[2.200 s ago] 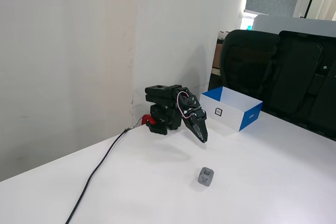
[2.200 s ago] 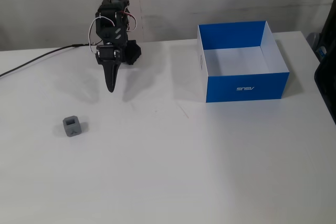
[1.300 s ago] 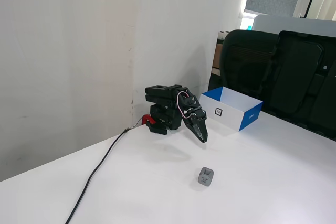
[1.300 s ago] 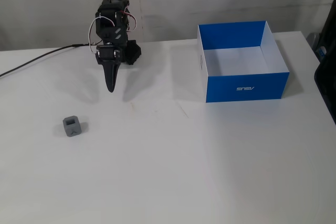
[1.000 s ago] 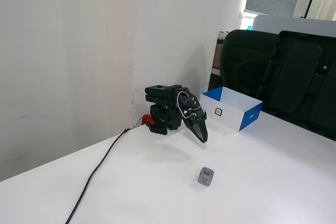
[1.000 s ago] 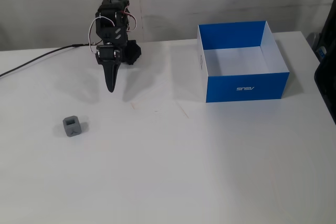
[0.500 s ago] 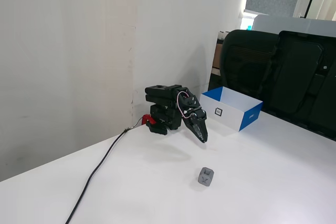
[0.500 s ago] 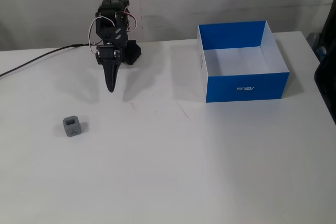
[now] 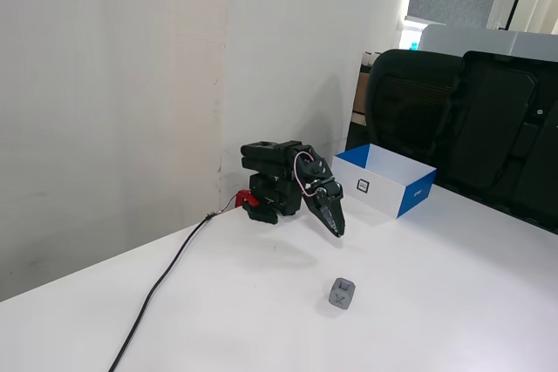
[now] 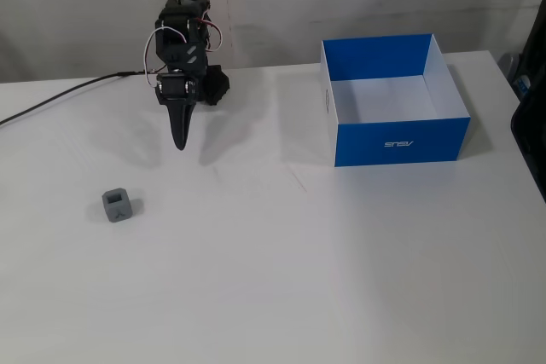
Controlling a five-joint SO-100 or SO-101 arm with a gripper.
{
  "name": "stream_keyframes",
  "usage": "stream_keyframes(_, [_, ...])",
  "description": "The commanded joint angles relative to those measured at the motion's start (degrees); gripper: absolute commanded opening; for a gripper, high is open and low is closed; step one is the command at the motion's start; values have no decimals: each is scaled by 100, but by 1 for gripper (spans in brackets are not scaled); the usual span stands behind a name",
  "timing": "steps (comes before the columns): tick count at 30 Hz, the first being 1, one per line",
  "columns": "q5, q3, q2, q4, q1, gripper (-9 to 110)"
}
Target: Grasp the gray block and put it in the box.
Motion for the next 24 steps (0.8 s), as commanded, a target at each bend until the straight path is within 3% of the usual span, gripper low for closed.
stream_keyframes(1, [-35,264,70,-9,-26,0])
stream_keyframes(18, [0,255,70,44,220,0])
stream_keyframes(24, [193,-70,70,272,-193,0])
